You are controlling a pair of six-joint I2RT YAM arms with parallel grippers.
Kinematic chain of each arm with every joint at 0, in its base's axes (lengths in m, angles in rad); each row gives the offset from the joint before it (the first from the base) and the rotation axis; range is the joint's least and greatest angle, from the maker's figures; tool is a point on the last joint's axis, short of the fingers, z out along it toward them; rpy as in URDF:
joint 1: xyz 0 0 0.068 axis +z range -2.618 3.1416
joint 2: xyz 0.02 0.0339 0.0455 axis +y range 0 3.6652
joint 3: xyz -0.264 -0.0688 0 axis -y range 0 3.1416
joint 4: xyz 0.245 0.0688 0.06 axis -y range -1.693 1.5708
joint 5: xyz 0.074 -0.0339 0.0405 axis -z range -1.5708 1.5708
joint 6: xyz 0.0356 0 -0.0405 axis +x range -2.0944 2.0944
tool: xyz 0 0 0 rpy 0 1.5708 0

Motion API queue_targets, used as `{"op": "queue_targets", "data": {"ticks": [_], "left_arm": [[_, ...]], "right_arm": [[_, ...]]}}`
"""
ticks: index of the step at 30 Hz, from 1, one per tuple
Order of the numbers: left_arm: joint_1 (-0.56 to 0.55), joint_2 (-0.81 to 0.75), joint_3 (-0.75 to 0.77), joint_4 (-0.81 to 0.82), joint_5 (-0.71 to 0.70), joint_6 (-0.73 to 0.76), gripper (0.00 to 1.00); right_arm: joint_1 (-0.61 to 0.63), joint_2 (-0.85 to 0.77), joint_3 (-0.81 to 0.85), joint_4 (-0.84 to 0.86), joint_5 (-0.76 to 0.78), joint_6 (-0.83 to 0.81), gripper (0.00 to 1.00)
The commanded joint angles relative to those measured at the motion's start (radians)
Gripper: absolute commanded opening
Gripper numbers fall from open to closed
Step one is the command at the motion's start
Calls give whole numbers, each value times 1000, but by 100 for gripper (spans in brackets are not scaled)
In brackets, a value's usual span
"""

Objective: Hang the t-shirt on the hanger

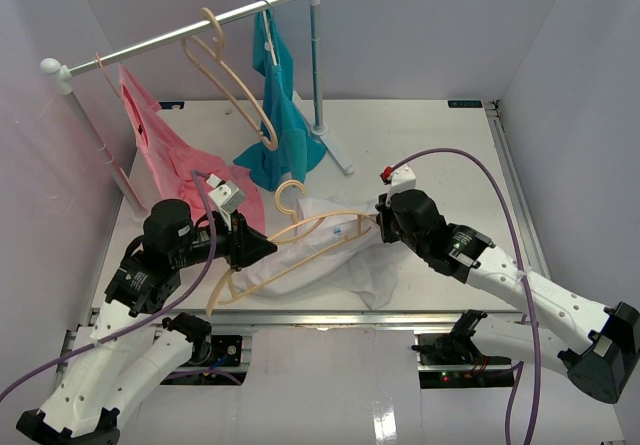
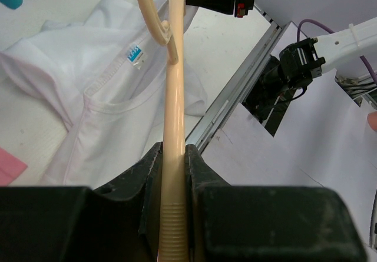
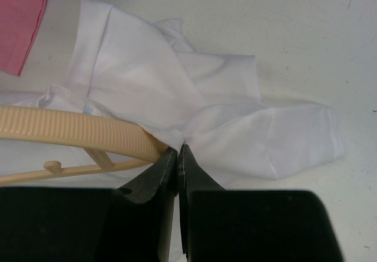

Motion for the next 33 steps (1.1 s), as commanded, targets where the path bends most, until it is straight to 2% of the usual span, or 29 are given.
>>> {"op": "queue_targets", "data": {"ticks": [1,9,16,22,27,33], "left_arm": [[-4,-30,-40,188,73,4,0],[-4,49,-77,329,96,37,0],[-4,74,-136,554,10,44,0],[-5,112,-157,650,-98,63,0],[-10,169,-167,766,13,15,0],[-25,175,-165,717,107,47,0]], "right_arm": [[0,-11,73,18,-36,-12,8],[1,4,178,-21,-75,-28,8],[3,42,240,-30,-166,-19,8],[17,42,275,-51,-171,-13,8],[31,61,317,-62,-175,-16,8],[31,45,359,-84,-51,-36,8]]}}
